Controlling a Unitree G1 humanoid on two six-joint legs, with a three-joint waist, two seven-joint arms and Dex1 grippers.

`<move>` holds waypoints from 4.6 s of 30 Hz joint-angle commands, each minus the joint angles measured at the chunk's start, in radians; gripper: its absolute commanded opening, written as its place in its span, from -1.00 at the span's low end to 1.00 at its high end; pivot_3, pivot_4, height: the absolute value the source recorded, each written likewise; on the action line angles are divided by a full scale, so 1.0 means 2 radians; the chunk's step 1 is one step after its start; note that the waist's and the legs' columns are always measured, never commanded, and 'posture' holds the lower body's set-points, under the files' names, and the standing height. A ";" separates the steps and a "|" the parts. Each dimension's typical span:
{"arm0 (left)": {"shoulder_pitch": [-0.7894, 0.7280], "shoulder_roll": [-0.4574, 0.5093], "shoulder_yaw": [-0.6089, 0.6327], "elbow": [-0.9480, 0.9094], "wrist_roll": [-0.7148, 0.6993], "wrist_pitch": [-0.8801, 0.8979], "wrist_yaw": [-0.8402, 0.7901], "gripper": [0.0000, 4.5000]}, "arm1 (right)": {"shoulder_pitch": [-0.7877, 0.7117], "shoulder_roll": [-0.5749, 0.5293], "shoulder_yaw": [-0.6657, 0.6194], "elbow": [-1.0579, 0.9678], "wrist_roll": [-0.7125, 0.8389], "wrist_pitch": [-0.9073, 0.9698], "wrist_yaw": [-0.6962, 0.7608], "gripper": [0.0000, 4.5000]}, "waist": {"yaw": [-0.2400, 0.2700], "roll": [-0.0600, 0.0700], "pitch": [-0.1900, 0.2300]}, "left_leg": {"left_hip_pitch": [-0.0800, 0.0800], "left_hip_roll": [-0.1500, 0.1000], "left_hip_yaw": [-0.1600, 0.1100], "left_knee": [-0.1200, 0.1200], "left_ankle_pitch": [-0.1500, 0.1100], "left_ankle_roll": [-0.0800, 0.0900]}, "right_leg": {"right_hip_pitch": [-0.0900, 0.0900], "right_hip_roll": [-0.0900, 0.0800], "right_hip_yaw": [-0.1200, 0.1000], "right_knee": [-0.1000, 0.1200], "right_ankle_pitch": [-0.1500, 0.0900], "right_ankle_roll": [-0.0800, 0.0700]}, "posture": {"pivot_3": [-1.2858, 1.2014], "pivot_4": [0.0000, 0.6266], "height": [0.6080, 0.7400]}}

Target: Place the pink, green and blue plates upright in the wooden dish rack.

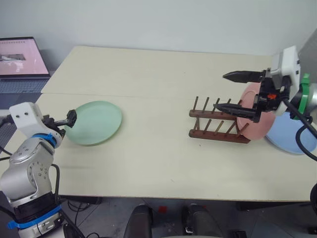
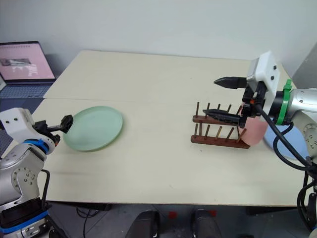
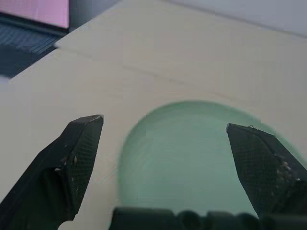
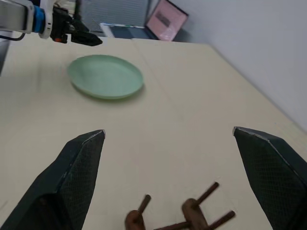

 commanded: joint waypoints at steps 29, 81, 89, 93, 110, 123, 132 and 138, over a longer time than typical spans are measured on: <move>-0.098 -0.089 0.064 0.036 -0.132 0.187 0.098 -0.57 | -0.025 0.027 0.084 -0.008 -0.103 -0.081 0.076 1.00 | 0.004 -0.001 0.000 | 0.001 -0.001 0.000 0.001 0.000 0.000 | 0.001 -0.002 0.000 0.000 0.003 0.000 | 0.03 -0.52 0.99; -0.306 -0.255 -0.024 0.026 -0.243 0.191 0.300 -1.00 | -0.188 0.245 0.282 0.302 -0.570 -0.399 -0.162 -0.98 | -0.006 -0.002 0.000 | 0.001 -0.002 0.001 0.000 0.001 -0.002 | 0.000 -0.001 0.000 0.001 0.004 0.000 | 0.03 -0.52 0.99; -0.221 -0.050 -0.106 -0.017 -0.264 0.158 0.024 -0.10 | -0.184 0.241 0.256 0.277 -0.550 -0.386 -0.147 -1.00 | -0.009 -0.002 0.000 | 0.001 -0.002 0.001 -0.001 0.002 -0.005 | 0.000 0.000 0.000 0.002 0.004 0.000 | 0.03 -0.52 0.99; -0.177 0.063 -0.147 -0.020 -0.224 0.059 -0.151 0.45 | -0.177 0.244 0.229 0.252 -0.517 -0.370 -0.133 -1.00 | -0.011 -0.002 0.000 | 0.002 -0.001 0.001 -0.001 0.002 -0.005 | -0.001 0.000 0.000 0.002 0.004 -0.001 | 0.03 -0.52 0.99; -0.139 0.109 -0.326 -0.013 -0.069 -0.209 -0.401 0.88 | -0.115 0.287 -0.173 -0.118 0.055 0.287 -0.186 -1.00 | -0.002 -0.002 0.000 | 0.000 -0.001 0.000 -0.001 0.002 -0.004 | -0.001 -0.002 0.000 0.002 0.002 -0.003 | 0.03 -0.52 0.99; -0.173 0.089 -0.358 -0.003 -0.076 -0.218 -0.485 0.88 | 0.019 0.259 -0.293 -0.127 0.424 0.318 -0.471 -1.00 | -0.006 -0.001 0.000 | 0.000 0.000 0.001 -0.002 0.002 -0.003 | -0.002 0.001 0.001 0.002 0.002 -0.003 | 0.03 -0.52 0.99; -0.179 0.079 -0.357 0.001 -0.076 -0.215 -0.500 0.88 | 0.094 0.165 -0.242 -0.095 0.534 0.196 -0.548 -1.00 | -0.007 -0.001 0.000 | -0.001 0.000 0.001 -0.001 0.002 -0.003 | -0.002 0.002 0.001 0.002 0.001 -0.001 | 0.03 -0.52 0.99; -0.178 0.075 -0.357 0.000 -0.075 -0.215 -0.505 0.88 | 0.117 0.122 -0.214 -0.066 0.563 0.155 -0.560 -1.00 | -0.006 -0.001 0.000 | -0.002 0.000 0.000 -0.001 0.002 -0.003 | -0.002 0.002 0.001 0.001 0.001 -0.001 | 0.03 -0.52 0.99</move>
